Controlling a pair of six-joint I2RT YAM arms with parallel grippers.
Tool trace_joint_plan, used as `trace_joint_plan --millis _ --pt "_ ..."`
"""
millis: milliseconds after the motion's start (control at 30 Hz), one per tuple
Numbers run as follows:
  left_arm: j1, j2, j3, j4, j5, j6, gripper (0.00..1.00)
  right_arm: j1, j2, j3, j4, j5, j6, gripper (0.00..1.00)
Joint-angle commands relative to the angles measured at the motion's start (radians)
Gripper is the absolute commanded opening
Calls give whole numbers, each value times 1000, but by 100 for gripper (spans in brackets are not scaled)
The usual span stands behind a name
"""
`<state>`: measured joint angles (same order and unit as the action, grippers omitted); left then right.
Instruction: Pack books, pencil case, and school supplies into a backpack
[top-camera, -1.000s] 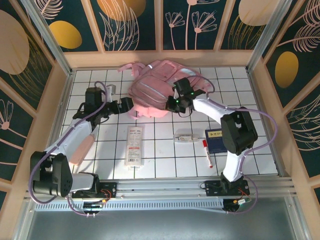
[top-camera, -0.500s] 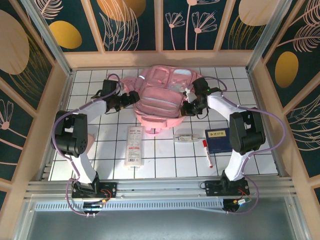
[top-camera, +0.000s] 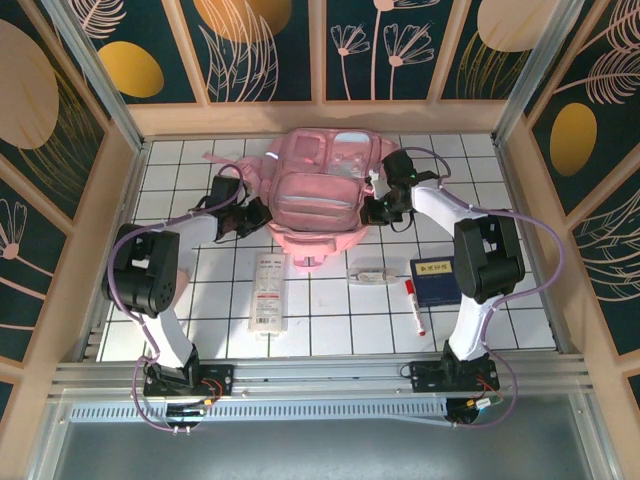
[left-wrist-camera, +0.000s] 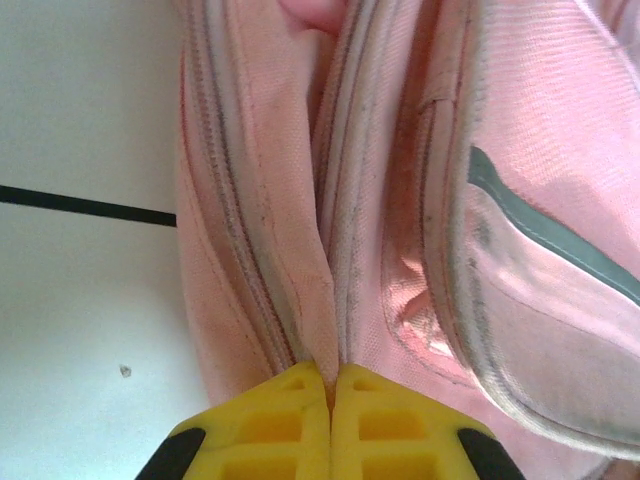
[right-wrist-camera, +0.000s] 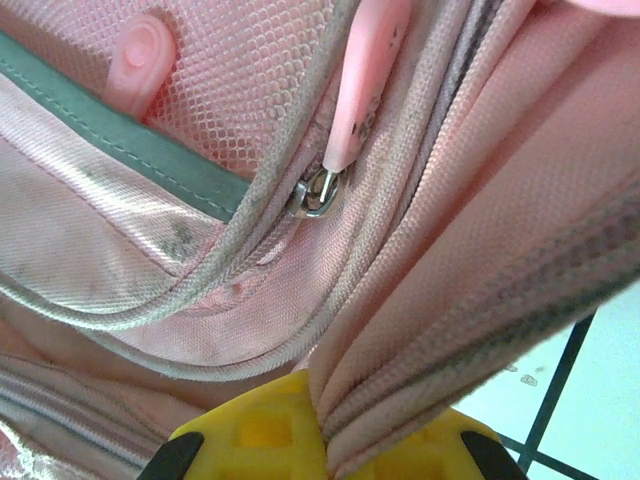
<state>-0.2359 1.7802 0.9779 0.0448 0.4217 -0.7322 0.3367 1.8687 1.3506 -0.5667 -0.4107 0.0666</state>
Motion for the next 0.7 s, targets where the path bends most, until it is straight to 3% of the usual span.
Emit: trace_joint_plan --millis 0,133,167,233,267,300,400,533,667 --pt "-7 -108 -59 -42 75 44 0 7 4 45 82 62 18 4" --pt "-20 -177 -115 -61 166 82 0 6 43 35 167 73 153 4" --pt "-31 -184 -127 -58 205 85 0 6 55 28 192 59 194 7" --pt "-53 -196 -143 -79 200 107 0 6 68 21 221 55 241 21" --pt "-57 -204 -154 -94 171 119 10 6 68 15 226 76 264 22" --pt "-58 -211 -163 -107 142 128 32 3 64 7 232 94 282 23" --pt "-57 -212 -109 -208 90 199 44 -13 19 -21 227 103 300 29" --pt "-59 -231 59 -397 22 330 50 -53 -99 -61 188 174 245 44" --pt "-172 -298 114 -362 -14 609 49 -161 -201 -127 207 126 196 48"
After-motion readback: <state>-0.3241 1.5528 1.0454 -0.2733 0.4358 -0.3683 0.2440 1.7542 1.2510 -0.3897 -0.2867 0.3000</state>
